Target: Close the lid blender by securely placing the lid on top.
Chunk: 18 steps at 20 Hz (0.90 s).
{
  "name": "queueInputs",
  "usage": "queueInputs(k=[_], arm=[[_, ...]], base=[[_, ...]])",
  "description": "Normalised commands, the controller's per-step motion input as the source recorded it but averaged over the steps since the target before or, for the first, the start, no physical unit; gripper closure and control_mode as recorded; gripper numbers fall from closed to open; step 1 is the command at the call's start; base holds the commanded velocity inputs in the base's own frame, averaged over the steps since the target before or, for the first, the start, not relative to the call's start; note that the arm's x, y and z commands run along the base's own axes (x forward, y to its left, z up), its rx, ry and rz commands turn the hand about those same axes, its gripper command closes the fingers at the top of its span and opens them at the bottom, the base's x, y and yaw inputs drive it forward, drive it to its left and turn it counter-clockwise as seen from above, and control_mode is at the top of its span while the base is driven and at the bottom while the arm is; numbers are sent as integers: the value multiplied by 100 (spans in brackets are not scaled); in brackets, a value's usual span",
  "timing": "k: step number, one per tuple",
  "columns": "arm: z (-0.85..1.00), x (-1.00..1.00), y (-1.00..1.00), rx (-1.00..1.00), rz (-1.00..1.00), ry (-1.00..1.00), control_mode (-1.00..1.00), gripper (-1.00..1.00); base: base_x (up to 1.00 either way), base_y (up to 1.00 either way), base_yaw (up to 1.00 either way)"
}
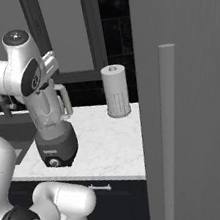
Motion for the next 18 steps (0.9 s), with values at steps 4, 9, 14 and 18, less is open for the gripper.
queueInputs(k=[4, 9, 14, 18], arm=[[0, 28, 2, 0, -6, 3, -100, 100], [0, 25, 10, 0, -3, 2, -100, 100], [0, 28, 13, 0, -1, 1, -100, 100], [0, 30, 8, 0, 0, 0, -100, 100]], base=[[0, 0, 0], [0, 0, 0], [0, 0, 0], [0, 0, 0]])
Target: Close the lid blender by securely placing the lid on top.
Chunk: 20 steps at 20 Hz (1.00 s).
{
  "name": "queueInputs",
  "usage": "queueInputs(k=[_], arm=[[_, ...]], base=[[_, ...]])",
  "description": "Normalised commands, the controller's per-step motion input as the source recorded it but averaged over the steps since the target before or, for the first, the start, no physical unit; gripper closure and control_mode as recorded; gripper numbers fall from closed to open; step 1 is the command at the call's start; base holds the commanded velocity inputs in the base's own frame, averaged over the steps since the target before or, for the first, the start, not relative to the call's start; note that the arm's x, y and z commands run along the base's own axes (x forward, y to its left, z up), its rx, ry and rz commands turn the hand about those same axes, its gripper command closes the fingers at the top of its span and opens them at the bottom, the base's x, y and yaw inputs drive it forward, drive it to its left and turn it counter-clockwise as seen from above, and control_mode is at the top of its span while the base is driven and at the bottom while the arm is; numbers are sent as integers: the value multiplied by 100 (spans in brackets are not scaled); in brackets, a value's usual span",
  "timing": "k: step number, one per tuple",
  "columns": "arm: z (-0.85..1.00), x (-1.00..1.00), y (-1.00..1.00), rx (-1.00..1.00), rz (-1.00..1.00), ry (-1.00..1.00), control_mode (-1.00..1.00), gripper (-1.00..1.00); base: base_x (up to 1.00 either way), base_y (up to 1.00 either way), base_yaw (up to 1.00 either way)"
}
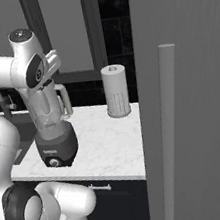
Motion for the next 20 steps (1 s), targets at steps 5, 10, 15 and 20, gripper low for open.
queueInputs(k=[5, 10, 15, 20], arm=[[0, 31, 8, 0, 0, 0, -100, 100], [-1, 15, 12, 0, 0, 1, -100, 100], [-8, 0, 22, 0, 0, 2, -100, 100], [-3, -2, 27, -2, -1, 6, -100, 100]], base=[[0, 0, 0], [0, 0, 0], [0, 0, 0], [0, 0, 0]])
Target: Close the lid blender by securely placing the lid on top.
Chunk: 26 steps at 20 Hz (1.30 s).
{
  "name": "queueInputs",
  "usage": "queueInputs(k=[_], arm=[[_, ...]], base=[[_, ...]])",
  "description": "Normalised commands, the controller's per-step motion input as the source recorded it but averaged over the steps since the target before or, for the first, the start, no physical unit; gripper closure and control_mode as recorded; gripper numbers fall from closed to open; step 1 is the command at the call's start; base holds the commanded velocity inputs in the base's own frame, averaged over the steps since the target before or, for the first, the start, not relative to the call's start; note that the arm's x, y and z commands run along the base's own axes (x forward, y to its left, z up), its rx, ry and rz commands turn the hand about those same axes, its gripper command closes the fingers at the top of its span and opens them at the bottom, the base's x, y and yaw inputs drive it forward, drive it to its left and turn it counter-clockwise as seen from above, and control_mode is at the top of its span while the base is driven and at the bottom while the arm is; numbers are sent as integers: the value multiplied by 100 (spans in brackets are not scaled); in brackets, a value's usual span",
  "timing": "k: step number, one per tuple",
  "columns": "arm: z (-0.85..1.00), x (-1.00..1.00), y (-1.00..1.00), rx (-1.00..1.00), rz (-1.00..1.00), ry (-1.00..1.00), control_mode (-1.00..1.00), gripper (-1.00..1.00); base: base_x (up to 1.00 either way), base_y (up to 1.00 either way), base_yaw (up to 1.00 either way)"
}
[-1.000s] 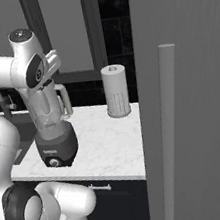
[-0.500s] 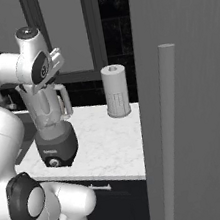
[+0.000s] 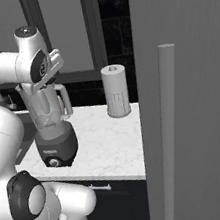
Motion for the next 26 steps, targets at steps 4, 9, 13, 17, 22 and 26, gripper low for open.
queueInputs(k=[4, 9, 13, 17, 22, 26], arm=[[0, -16, 22, 0, -7, 11, -100, 100], [0, -26, 19, 0, -8, 14, -100, 100], [0, -29, 21, 0, -7, 13, -100, 100], [-6, -11, 13, 0, -7, 10, -100, 100], [-14, 0, 1, 0, -9, 12, -100, 100], [-28, 0, 3, -3, -10, 13, -100, 100]], base=[[0, 0, 0], [0, 0, 0], [0, 0, 0], [0, 0, 0], [0, 0, 0], [0, 0, 0]])
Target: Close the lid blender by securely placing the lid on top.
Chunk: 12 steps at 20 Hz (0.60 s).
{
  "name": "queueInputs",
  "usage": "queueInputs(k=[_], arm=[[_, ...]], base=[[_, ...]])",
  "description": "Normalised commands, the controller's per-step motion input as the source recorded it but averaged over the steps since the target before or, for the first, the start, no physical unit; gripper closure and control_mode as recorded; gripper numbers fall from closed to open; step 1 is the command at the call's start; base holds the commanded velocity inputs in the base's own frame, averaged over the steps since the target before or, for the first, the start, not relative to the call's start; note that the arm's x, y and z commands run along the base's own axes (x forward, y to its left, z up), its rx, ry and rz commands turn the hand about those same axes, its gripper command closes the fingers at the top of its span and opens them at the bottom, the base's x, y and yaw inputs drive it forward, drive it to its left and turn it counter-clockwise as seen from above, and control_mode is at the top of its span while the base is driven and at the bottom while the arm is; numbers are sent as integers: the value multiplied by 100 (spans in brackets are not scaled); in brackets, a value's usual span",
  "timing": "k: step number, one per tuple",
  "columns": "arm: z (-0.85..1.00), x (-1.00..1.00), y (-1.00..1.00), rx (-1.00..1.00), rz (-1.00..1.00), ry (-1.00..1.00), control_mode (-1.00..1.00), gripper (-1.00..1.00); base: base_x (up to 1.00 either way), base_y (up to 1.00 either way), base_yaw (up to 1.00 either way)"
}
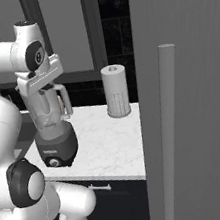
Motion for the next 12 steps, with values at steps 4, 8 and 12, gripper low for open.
queueInputs(k=[4, 8, 12], arm=[[-31, 0, 11, -5, -10, 10, -100, -100], [-25, -7, 3, -4, -10, 7, -100, -100], [-15, -25, 0, -1, -13, 3, -100, -100]], base=[[0, 0, 0], [0, 0, 0], [0, 0, 0]])
